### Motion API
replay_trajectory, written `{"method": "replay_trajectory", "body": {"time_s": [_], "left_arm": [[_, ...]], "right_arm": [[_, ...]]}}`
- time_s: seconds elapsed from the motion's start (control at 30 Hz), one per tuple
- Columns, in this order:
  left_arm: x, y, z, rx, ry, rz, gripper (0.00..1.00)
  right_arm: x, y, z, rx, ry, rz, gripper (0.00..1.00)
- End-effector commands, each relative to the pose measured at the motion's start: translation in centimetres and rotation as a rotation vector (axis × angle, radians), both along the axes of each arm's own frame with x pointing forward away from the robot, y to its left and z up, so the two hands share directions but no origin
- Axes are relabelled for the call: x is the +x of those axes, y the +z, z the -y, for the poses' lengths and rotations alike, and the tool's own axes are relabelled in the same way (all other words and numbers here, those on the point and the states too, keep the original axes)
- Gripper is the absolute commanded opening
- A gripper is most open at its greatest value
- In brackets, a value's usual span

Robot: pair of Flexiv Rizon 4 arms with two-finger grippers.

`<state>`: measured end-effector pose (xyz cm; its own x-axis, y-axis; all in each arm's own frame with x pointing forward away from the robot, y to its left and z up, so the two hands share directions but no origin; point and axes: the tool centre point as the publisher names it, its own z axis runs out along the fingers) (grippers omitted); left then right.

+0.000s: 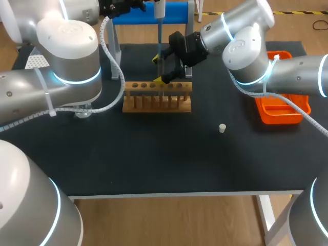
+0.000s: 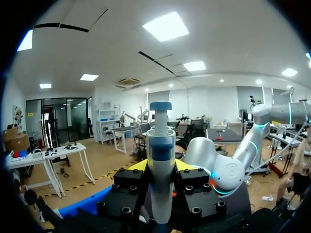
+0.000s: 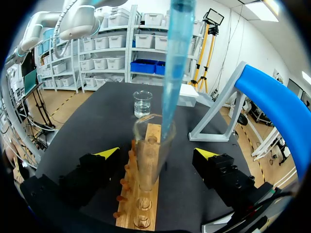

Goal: Invert the test tube, pick up the pipette, mount the tip to pipette, aspirate from beaker and dispense into the tube, eject the tip, return the pipette, and cap with the stopper.

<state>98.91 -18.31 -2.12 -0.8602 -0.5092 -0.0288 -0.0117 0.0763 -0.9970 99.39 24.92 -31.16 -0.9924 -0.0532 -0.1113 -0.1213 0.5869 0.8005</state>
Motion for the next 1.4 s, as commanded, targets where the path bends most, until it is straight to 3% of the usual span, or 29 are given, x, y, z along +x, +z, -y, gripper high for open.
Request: {"method": "replay_trajectory", "body": {"time_s": [0.03, 0.73, 1.0, 1.4], "left_arm": [[0.0, -0.2, 0.3, -0.015, -0.008, 0.009, 0.0], [-1.5, -0.8, 0.4, 0.004, -0.035, 0.004, 0.0], [-1.3, -0.9, -0.3, 0.028, -0.006, 0.018, 0.0], [-0.5, -0.9, -0.1, -0.004, 0.001, 0.035, 0.0]], "right_arm": [[0.0, 0.1, 0.0, -0.003, 0.002, -0.002, 1.0], [0.0, 0.1, 0.0, -0.003, 0.002, -0.002, 1.0], [0.0, 0.1, 0.0, -0.003, 0.002, -0.002, 1.0], [0.0, 0.1, 0.0, -0.003, 0.002, -0.002, 1.0]]}}
